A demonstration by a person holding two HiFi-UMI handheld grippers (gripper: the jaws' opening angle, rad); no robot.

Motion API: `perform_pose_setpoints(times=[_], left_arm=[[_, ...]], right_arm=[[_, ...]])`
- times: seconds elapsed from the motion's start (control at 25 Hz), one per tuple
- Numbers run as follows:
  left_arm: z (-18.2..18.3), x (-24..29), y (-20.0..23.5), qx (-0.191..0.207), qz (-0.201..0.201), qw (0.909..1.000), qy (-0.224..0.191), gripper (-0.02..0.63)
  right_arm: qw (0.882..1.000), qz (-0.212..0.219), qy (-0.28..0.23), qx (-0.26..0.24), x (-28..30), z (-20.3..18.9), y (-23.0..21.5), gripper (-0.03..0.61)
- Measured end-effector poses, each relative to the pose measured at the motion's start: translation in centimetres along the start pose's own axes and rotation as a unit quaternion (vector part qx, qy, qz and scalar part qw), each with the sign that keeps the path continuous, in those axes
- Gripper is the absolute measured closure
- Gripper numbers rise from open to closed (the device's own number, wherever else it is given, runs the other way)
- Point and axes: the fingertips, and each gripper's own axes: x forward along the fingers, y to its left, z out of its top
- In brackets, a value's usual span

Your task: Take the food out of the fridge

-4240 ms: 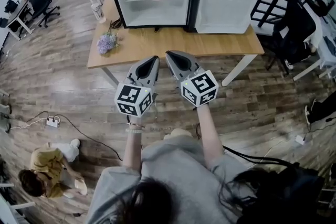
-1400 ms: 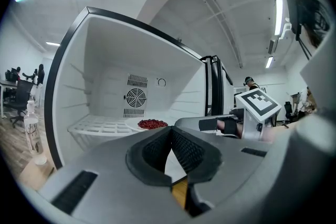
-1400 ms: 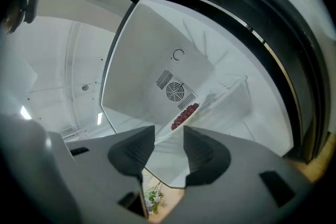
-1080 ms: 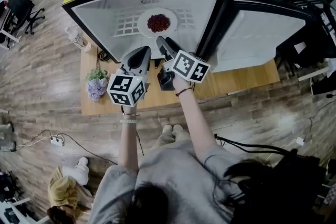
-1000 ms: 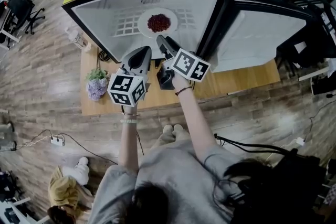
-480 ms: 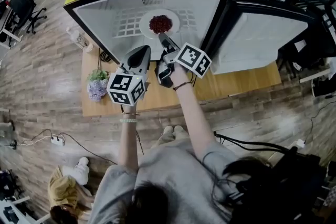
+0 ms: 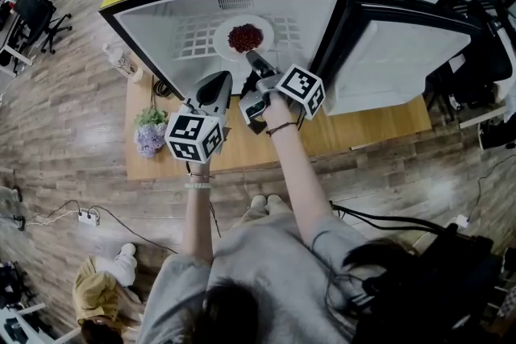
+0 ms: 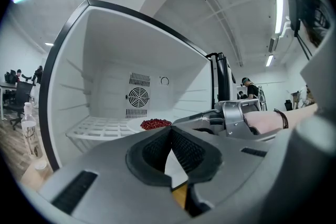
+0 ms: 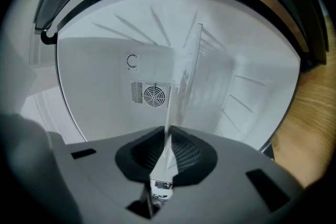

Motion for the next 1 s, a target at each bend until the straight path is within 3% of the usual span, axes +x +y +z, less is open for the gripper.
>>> perform_pose_setpoints(times=[0.4,1.0], left_arm=[[0.7,-0.1,-0.3,0.005,0.000,1.0000,-0.004,0.606],[1.3,-2.0,-1.4,0.009,0.000,0.9998,-0.020,0.606]], right_arm=[[0.999,0.015,0.007,0.046,-0.1,-0.5,0.2,0.541],[0.997,0.056,0.027,0.034,-2.7,-1.2,2.5,0.540]])
